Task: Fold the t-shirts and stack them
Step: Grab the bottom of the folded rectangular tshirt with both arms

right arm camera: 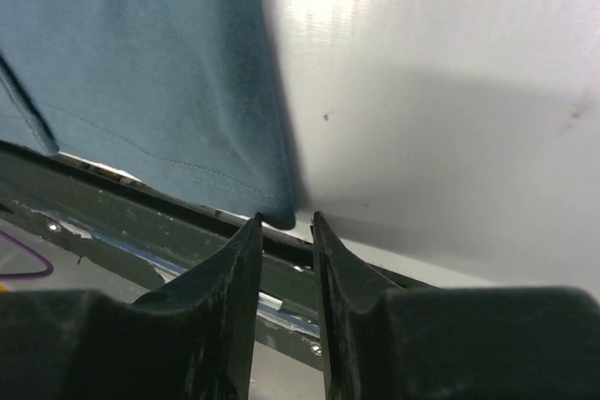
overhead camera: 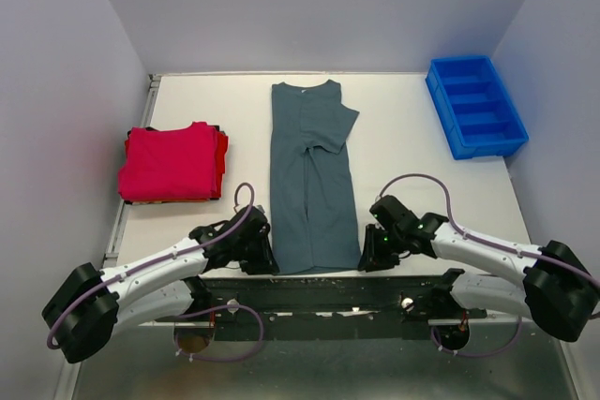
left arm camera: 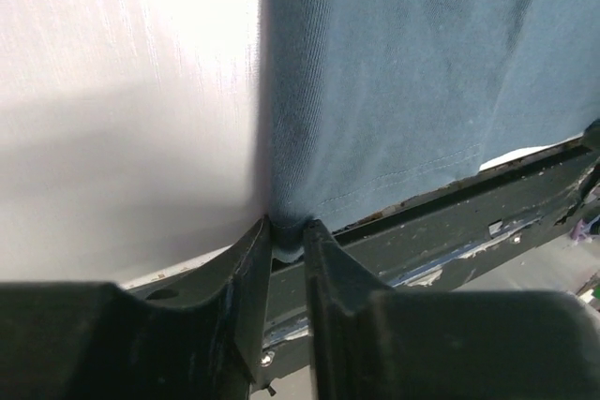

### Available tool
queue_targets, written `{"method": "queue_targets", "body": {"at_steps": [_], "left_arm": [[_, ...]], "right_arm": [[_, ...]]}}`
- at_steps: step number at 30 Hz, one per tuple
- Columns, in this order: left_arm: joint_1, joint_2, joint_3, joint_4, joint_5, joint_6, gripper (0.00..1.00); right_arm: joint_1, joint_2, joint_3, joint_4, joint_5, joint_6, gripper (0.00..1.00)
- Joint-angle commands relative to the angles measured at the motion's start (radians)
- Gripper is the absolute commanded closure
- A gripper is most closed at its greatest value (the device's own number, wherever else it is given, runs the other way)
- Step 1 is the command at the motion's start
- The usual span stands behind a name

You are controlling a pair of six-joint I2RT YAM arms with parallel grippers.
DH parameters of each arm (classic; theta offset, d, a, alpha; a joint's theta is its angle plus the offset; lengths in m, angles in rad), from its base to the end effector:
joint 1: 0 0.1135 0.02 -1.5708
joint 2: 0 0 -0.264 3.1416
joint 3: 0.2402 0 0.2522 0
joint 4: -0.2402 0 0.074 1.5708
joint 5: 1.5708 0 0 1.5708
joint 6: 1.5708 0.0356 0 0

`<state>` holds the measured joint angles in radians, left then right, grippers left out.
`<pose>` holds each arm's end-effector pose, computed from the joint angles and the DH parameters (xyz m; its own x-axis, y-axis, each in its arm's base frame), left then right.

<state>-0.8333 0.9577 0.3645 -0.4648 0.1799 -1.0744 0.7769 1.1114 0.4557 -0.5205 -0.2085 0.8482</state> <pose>0.1017 -0.1214 0.1472 -0.9713 -0.2174 -0.0966 -0.1403 0.8513 -0.5057 0.1200 0.1283 0.1479 -0.9924 0.0535 -0.1109 0.0027 0.9099 0.4147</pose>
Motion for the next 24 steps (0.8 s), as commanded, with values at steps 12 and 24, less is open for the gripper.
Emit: {"method": "queue_targets", "body": {"at_steps": [12, 24], "left_arm": [[0.019, -0.056, 0.020, -0.024, 0.018, -0.002, 1.00], [0.249, -0.031, 0.238, -0.113, 0.079, 0.215, 1.00]], "right_arm": [[0.005, -0.033, 0.055, -0.010, -0.022, 0.003, 0.99], [-0.056, -0.067, 0.256, -0.133, 0.087, -0.044, 0.99]]}}
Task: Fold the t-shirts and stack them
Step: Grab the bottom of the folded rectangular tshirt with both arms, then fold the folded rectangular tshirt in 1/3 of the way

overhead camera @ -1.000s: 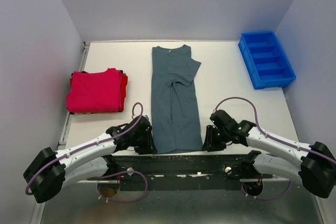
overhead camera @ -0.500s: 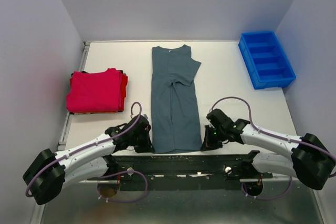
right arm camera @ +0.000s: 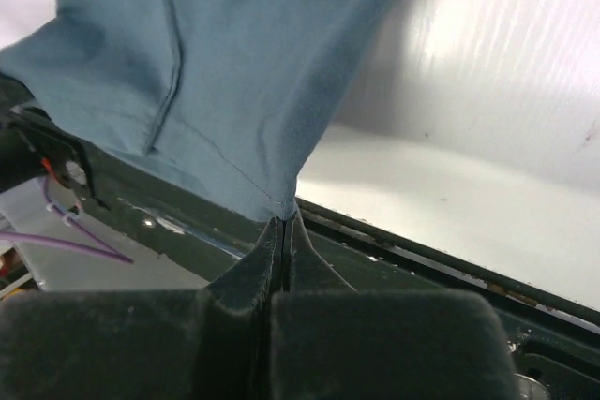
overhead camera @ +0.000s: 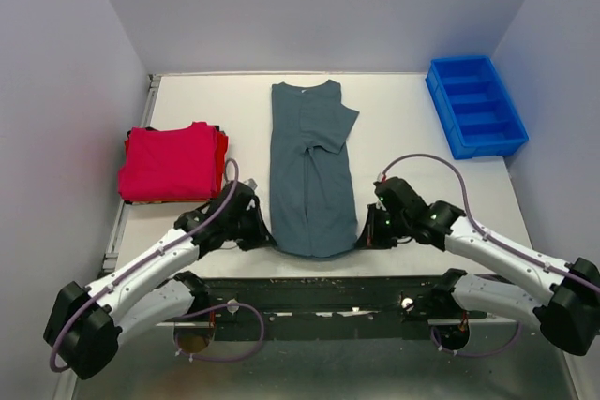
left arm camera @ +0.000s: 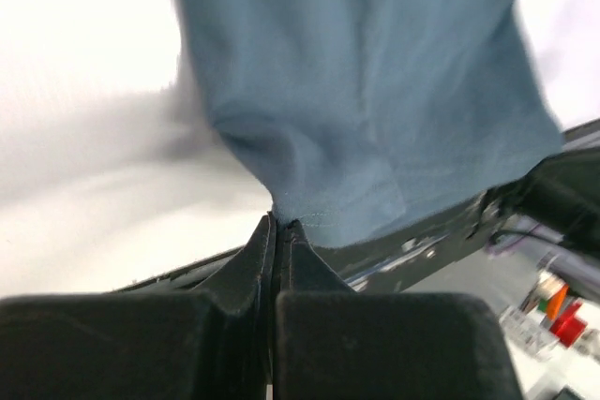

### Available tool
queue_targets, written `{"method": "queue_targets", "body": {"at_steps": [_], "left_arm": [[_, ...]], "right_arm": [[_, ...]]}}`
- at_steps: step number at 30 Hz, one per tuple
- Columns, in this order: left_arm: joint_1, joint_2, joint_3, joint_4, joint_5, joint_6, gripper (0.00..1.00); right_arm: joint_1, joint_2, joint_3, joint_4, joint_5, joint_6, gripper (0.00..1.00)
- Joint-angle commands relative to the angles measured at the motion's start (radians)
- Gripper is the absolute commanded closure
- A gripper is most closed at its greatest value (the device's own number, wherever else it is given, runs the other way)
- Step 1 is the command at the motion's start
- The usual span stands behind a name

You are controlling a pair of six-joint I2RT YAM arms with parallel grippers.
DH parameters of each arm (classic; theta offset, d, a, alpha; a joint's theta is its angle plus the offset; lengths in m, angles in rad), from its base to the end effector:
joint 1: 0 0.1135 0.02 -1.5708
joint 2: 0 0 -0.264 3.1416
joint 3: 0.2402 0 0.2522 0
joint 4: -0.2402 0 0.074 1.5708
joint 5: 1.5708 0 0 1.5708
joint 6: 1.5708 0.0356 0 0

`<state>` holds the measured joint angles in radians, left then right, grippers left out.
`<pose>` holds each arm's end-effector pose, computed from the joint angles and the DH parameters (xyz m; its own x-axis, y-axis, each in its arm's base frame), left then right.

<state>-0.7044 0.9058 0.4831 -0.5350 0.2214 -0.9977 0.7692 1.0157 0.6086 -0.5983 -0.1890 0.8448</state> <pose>0.1227 -0.1145 0.1865 -0.9497 -0.2687 -0.1611 -0.1289 0.8037 -0.5809 0.1304 0.1355 0.2040 -0.9677 0.0855 -0.2370 -0.0479 0.8612 0.5060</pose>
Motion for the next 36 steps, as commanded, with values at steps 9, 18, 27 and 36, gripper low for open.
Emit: {"method": "queue_targets", "body": {"at_steps": [9, 18, 27, 36], "left_arm": [[0.361, 0.352, 0.301, 0.231, 0.045, 0.219, 1.00], [0.430, 0.718, 0.570, 0.366, 0.017, 0.200, 1.00], [0.453, 0.875, 0.756, 0.333, -0.016, 0.222, 1.00], [0.465, 0.993, 0.862, 0.325, -0.002, 0.211, 1.00]], "right_arm": [[-0.307, 0.349, 0.426, 0.000, 0.030, -0.210, 0.99], [-0.396, 0.711, 0.776, -0.037, 0.023, -0.246, 0.99], [-0.444, 0.915, 1.006, -0.083, 0.008, -0.274, 0.99], [-0.456, 1.064, 1.126, -0.095, -0.021, -0.268, 0.99]]}}
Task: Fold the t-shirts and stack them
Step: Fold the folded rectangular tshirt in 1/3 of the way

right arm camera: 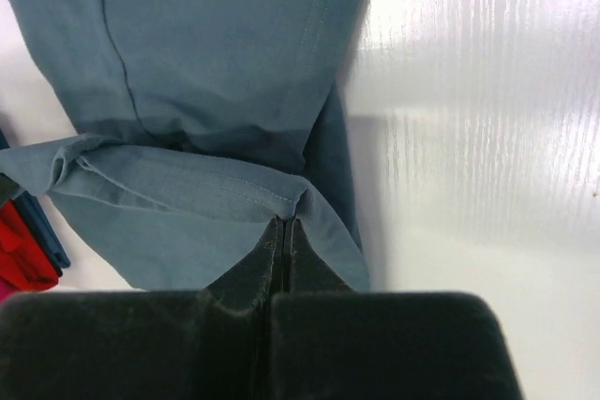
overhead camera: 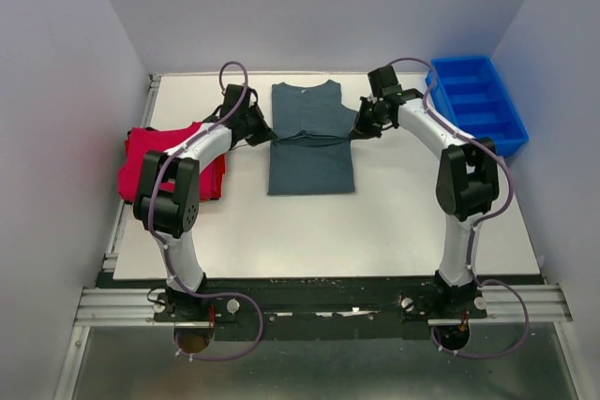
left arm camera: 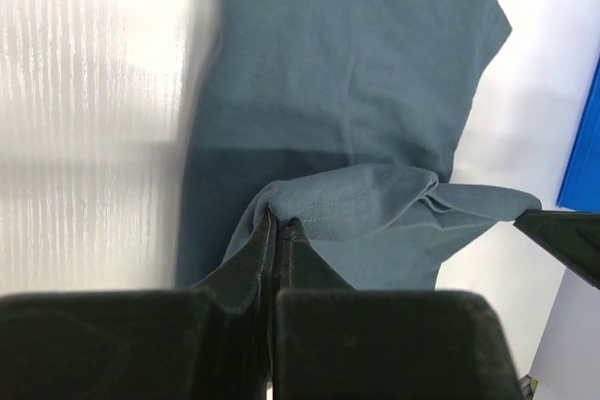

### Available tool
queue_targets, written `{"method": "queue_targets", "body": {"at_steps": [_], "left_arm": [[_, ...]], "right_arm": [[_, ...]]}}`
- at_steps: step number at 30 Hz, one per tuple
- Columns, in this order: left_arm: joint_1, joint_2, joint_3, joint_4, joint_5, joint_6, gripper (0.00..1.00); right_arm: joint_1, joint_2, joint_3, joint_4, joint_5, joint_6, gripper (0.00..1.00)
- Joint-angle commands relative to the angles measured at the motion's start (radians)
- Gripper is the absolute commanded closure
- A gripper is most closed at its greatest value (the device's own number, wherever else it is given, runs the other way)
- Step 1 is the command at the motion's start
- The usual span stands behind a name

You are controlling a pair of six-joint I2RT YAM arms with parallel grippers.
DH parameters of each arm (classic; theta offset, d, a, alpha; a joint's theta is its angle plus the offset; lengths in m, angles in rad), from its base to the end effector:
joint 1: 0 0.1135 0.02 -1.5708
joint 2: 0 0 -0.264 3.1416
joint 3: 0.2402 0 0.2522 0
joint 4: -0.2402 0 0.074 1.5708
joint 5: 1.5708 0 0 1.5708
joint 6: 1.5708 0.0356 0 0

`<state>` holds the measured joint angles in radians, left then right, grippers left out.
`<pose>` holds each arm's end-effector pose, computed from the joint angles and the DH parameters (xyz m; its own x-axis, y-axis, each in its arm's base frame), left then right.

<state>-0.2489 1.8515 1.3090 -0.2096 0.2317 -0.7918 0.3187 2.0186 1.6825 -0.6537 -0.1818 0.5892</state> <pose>0.3985 -0.1097 0.2179 -0.7515 -0.5236 -0.4014 -0.1885 0.7535 -0.6299 0.4207 0.1456 0.2362 -0.8836 0.2840 -0.3723 0.1066 0.8962 0.4306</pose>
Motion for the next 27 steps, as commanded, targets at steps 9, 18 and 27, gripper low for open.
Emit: {"method": "queue_targets", "body": {"at_steps": [9, 18, 27], "left_arm": [[0.016, 0.058, 0.013, 0.006, -0.003, 0.005, 1.00], [0.022, 0.022, -0.020, 0.042, 0.012, 0.014, 0.27], [-0.010, -0.291, -0.425, 0.108, -0.009, 0.028, 0.38]], "right_arm": [[-0.007, 0.086, 0.062, -0.035, -0.056, -0.005, 0.99], [-0.009, 0.045, 0.019, -0.035, -0.038, -0.011, 0.40], [0.005, -0.247, -0.507, 0.179, -0.114, -0.043, 0.53]]}}
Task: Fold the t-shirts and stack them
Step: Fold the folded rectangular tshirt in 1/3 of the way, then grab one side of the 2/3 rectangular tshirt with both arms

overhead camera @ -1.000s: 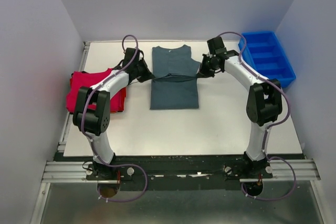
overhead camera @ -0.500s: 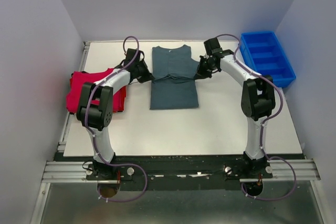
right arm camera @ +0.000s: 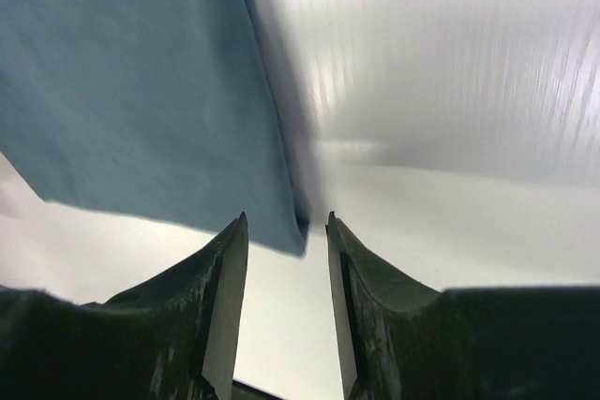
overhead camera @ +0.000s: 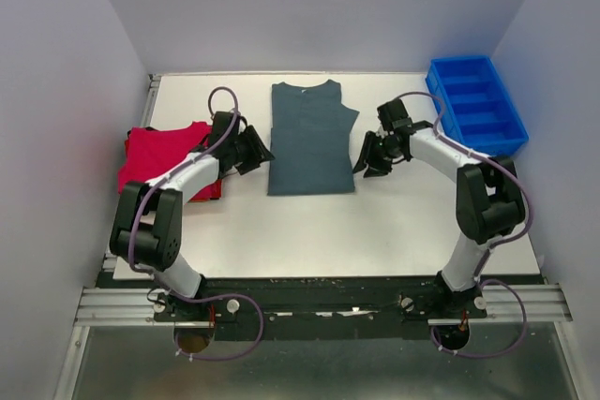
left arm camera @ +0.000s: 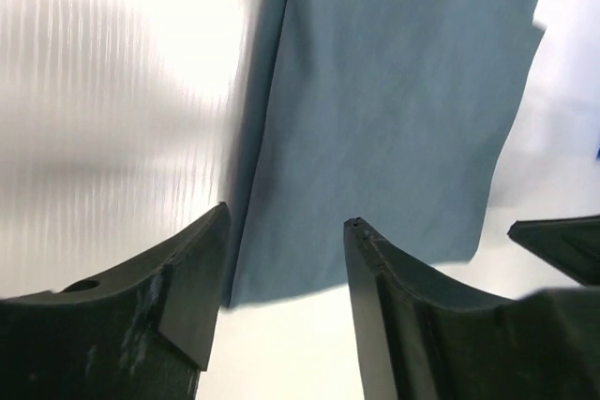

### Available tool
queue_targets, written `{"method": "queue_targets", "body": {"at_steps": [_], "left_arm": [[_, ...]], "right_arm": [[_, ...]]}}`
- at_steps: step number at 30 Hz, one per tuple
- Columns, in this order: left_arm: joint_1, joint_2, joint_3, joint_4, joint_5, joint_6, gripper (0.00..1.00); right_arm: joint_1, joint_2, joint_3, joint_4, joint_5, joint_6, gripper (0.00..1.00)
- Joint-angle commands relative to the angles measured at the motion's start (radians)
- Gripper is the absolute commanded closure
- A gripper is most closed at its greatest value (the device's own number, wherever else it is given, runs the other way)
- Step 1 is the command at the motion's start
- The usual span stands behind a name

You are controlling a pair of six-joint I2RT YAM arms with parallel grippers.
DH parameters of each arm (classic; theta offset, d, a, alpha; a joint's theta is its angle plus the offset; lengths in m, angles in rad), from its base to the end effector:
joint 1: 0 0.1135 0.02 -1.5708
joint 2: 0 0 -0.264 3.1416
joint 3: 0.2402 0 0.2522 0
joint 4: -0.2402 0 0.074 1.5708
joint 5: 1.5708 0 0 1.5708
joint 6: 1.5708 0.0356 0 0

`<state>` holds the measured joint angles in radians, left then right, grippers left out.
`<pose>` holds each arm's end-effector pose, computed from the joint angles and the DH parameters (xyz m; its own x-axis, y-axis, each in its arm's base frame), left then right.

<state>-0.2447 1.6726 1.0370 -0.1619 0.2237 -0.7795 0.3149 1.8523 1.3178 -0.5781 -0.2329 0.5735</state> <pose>0.3430 -0.0938 0.2012 -0.7656 -0.5153 -0.3852 -0.2131 0.7680 -0.6039 0.3614 0.1264 0.1965 -0.9325 0.2515 -0.2593 0.1280 0.9013 0.4139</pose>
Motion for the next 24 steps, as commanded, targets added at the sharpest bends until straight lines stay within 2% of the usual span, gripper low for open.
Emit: {"method": "queue_targets", "body": {"at_steps": [1, 5, 17, 21, 24], "left_arm": [[-0.016, -0.128, -0.190, 0.079, 0.011, 0.010, 0.39], [-0.025, -0.136, -0.279, 0.120, 0.045, 0.006, 0.43], [-0.027, -0.064, -0.299, 0.136, 0.089, 0.025, 0.49], [-0.027, -0.047, -0.308, 0.134, 0.094, 0.022, 0.51], [-0.028, -0.040, -0.310, 0.131, 0.106, 0.020, 0.51]], "right_arm": [[0.012, -0.099, -0.172, 0.122, -0.074, -0.032, 0.54], [0.021, -0.091, -0.230, 0.156, -0.132, -0.043, 0.56], [0.030, -0.016, -0.249, 0.216, -0.166, -0.034, 0.59], [0.030, 0.011, -0.250, 0.218, -0.154, -0.032, 0.64], [0.032, 0.015, -0.252, 0.221, -0.154, -0.032, 0.76]]}}
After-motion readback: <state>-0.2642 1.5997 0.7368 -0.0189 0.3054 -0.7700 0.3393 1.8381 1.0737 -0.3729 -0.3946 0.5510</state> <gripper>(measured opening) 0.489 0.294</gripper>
